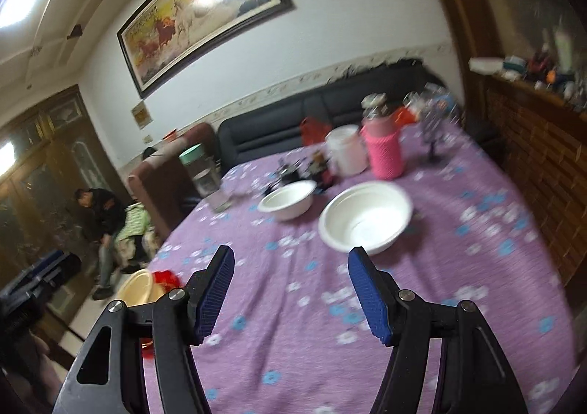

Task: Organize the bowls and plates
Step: 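Move both grippers toward the white paper bowl near the pink bottle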

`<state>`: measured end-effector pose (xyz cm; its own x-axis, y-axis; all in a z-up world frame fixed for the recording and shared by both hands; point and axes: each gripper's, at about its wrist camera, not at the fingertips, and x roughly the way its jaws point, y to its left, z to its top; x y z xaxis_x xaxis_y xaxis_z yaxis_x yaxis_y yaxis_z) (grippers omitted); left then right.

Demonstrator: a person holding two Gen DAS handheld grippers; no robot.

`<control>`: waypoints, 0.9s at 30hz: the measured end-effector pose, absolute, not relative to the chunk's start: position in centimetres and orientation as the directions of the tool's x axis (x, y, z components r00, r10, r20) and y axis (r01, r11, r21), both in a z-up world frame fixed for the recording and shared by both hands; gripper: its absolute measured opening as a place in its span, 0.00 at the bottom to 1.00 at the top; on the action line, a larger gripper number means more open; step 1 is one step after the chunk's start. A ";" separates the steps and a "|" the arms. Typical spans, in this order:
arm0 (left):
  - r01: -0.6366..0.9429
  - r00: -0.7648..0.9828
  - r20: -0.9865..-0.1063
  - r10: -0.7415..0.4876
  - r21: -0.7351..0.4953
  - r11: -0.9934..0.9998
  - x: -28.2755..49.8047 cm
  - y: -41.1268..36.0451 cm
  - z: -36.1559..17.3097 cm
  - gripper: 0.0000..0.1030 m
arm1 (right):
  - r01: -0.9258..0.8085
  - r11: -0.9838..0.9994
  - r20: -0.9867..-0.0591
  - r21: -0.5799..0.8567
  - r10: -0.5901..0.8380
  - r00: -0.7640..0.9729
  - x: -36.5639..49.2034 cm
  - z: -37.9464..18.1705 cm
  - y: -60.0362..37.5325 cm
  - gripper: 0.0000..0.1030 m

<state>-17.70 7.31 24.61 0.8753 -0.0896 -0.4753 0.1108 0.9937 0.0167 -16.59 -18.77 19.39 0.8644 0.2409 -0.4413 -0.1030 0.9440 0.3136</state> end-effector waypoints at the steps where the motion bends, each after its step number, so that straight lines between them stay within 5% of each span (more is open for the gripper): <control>1: 0.126 0.872 -0.478 -0.104 0.015 0.992 -17.4 7.0 24.8 0.76 | -0.087 0.953 -0.435 0.291 0.213 0.875 -16.8 19.7 -18.9 0.67; 5: 0.151 0.884 -0.442 -0.153 -0.040 0.988 -17.4 6.7 25.3 0.76 | -0.067 0.955 -0.387 0.288 0.180 0.904 -17.4 20.7 -19.6 0.67; 12: 0.210 0.865 -0.404 -0.296 -0.245 0.947 -17.6 8.4 27.9 0.76 | -0.043 0.871 -0.287 0.489 0.207 0.935 -18.9 24.3 -25.6 0.67; 17: 0.231 0.909 -0.325 -0.260 -0.123 0.965 -19.5 7.0 33.6 0.77 | 0.031 0.916 -0.249 0.400 0.077 0.965 -20.4 32.1 -30.4 0.67; 22: 0.161 0.954 -0.257 -0.156 -0.003 0.987 -19.3 5.8 41.0 0.89 | 0.129 0.934 -0.205 0.334 -0.062 0.977 -19.9 40.9 -34.2 0.67; 27: 0.131 0.955 -0.271 -0.119 0.027 0.991 -17.7 5.6 42.0 0.96 | 0.123 0.924 -0.249 0.361 -0.032 0.968 -17.4 42.3 -34.7 0.75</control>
